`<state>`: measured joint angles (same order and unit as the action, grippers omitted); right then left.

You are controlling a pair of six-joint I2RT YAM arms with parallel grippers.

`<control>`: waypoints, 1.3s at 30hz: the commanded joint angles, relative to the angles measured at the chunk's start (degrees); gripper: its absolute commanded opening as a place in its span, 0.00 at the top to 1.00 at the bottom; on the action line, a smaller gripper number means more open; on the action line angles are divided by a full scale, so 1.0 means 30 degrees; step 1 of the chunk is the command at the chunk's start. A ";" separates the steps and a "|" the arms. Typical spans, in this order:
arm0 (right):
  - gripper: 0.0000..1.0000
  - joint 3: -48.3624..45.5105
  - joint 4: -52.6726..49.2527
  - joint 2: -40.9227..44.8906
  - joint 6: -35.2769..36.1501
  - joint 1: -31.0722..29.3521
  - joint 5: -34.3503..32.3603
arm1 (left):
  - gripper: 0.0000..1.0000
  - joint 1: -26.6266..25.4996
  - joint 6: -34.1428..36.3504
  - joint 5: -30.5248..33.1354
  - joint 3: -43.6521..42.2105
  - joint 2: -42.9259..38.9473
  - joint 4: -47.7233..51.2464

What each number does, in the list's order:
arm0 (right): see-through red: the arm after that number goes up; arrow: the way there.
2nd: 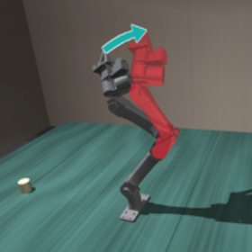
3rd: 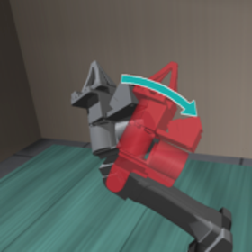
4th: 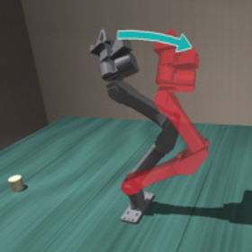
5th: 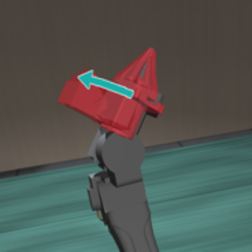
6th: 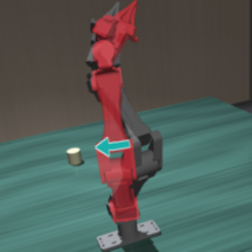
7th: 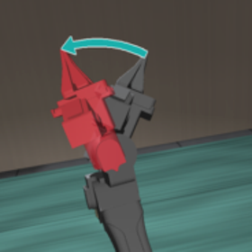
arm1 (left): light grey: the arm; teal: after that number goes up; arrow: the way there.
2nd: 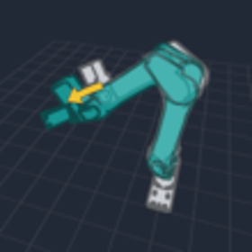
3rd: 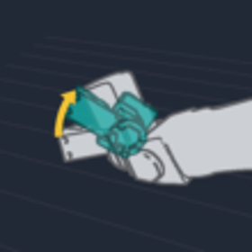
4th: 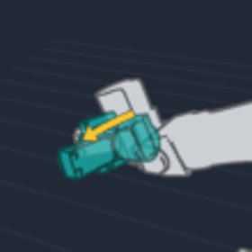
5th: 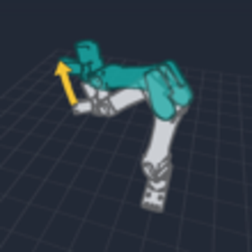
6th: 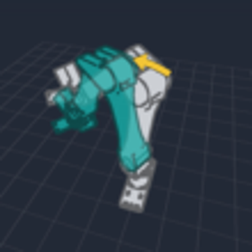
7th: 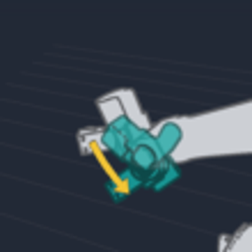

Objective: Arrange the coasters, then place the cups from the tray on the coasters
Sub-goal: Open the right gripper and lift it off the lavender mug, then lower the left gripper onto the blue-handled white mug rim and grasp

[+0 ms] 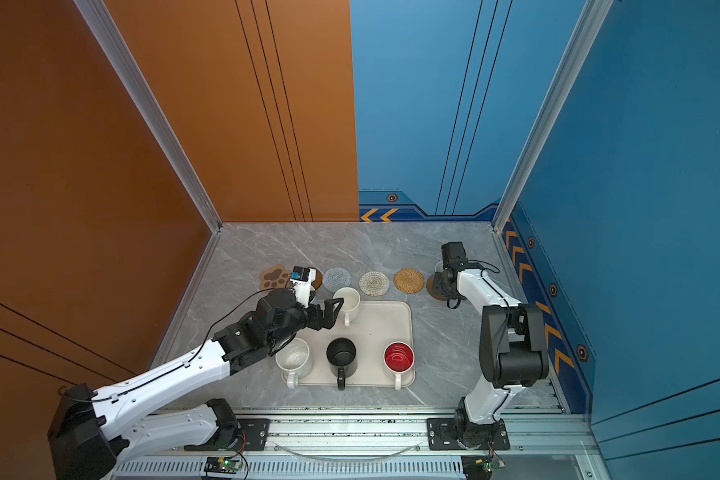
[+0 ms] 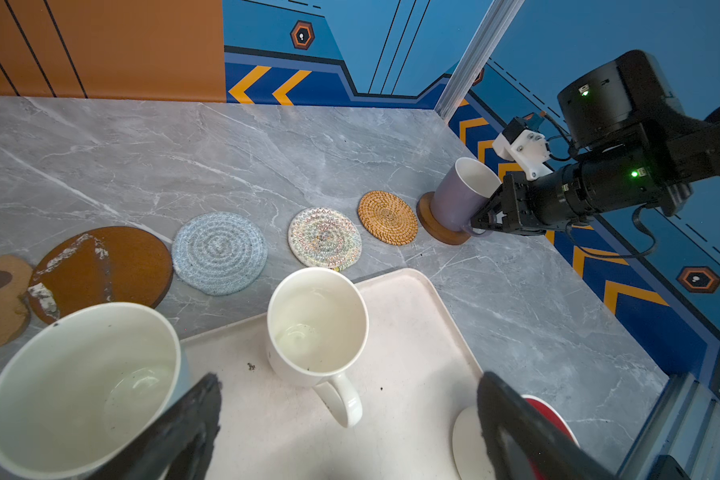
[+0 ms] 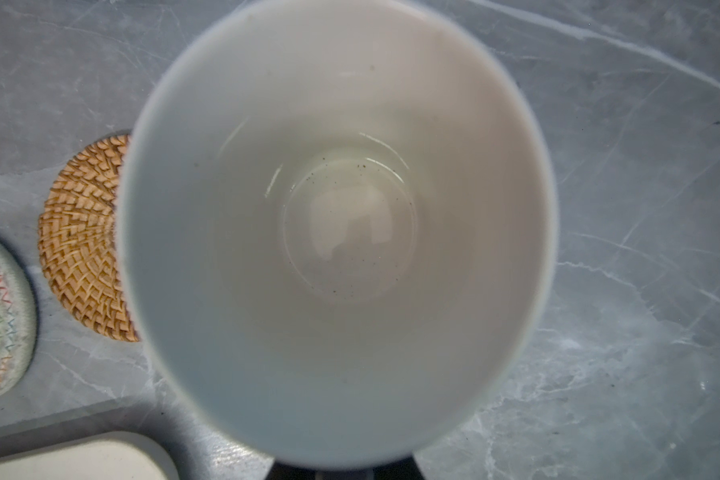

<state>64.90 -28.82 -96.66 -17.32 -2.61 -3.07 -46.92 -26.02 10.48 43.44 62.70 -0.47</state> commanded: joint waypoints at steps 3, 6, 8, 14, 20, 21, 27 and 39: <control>0.85 0.0423 0.0356 0.0024 0.0353 0.0105 0.0350 | 0.03 -0.0052 -0.0013 0.0053 0.0154 -0.0274 0.0075; 0.77 0.0446 0.0319 0.0053 0.0347 0.0080 0.0439 | 0.03 -0.0041 -0.0019 0.0077 0.0120 -0.0345 0.0070; 0.73 0.0402 0.0282 0.0053 0.0354 0.0065 0.0460 | 0.03 -0.0042 -0.0025 0.0089 0.0103 -0.0410 0.0071; 0.61 0.0269 0.0260 0.0276 0.0326 0.0050 0.0482 | 0.03 -0.0044 -0.0016 0.0115 0.0124 -0.0453 0.0141; 0.43 -0.0195 0.0155 0.1159 0.0325 0.0022 0.0613 | 0.03 -0.0040 -0.0024 0.0186 0.0160 -0.0450 0.0263; 0.41 -0.0267 -0.0055 0.1410 0.0367 -0.0005 0.0583 | 0.03 -0.0055 0.0034 0.0229 0.0211 -0.0476 0.0392; 0.36 -0.1035 -0.1560 0.3583 0.0451 -0.0322 -0.0594 | 0.03 -0.0122 0.0309 0.1651 0.0797 -0.0507 0.2608; 0.32 -0.2472 -0.1277 1.1362 -0.1933 -0.2574 -0.1533 | 0.07 -0.0311 -0.0506 0.6560 0.3455 0.0744 1.0162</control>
<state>57.49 -32.53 -67.11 -20.47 -8.62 -5.54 -46.98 -26.46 24.25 51.62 63.70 21.96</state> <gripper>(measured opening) 0.677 0.935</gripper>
